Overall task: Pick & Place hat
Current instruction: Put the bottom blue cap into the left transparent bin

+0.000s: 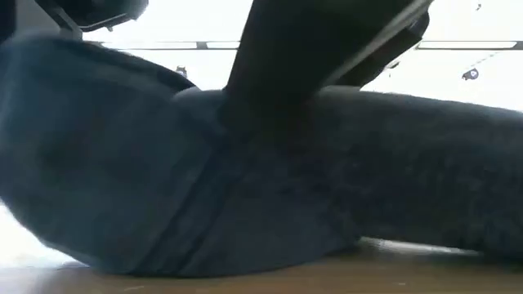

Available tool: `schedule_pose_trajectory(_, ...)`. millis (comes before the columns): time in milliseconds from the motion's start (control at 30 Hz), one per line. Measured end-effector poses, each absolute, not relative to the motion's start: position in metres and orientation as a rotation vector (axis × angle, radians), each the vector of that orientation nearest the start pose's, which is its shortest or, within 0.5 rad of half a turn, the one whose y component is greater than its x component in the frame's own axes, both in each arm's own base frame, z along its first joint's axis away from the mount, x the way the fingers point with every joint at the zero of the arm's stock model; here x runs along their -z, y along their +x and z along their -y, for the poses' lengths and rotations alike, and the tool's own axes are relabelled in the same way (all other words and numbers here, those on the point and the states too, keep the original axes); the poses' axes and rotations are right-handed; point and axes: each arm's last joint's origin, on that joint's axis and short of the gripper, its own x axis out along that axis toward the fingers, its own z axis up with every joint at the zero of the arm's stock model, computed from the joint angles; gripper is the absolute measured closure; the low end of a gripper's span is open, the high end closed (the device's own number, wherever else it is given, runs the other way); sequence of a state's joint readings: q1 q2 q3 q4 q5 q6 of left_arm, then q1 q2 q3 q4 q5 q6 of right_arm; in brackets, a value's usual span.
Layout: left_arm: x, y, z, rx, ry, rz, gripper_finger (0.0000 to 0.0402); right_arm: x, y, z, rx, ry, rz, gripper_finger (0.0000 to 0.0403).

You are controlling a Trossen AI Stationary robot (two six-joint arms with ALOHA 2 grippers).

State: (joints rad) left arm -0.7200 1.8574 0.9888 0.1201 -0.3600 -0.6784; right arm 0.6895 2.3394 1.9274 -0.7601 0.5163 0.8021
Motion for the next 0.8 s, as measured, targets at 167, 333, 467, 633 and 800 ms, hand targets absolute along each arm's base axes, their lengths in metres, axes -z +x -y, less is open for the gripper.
schedule_pose_trajectory(167, -0.14, 0.292, 0.241, 0.141, -0.257, -0.699, 0.0339, -0.16, 0.388, -0.299, 0.254, 0.049, -0.945, 0.0207)
schedule_pose_trajectory(333, -0.141, 0.295, 0.242, 0.161, -0.24, -0.695, 0.0339, -0.152, 0.389, -0.301, 0.19, -0.08, -0.971, 0.0207)
schedule_pose_trajectory(467, -0.143, 0.295, 0.243, 0.173, -0.235, -0.694, 0.0339, -0.142, 0.391, -0.295, 0.162, -0.139, -1.02, 0.021)
schedule_pose_trajectory(633, -0.154, 0.292, 0.243, 0.173, -0.294, -0.688, 0.0339, -0.135, 0.393, -0.285, 0.168, -0.143, -1.069, 0.0251)
schedule_pose_trajectory(800, -0.19, 0.28, 0.242, 0.176, -0.372, -0.642, 0.0339, -0.145, 0.397, -0.279, 0.15, -0.119, -1.065, 0.0352)
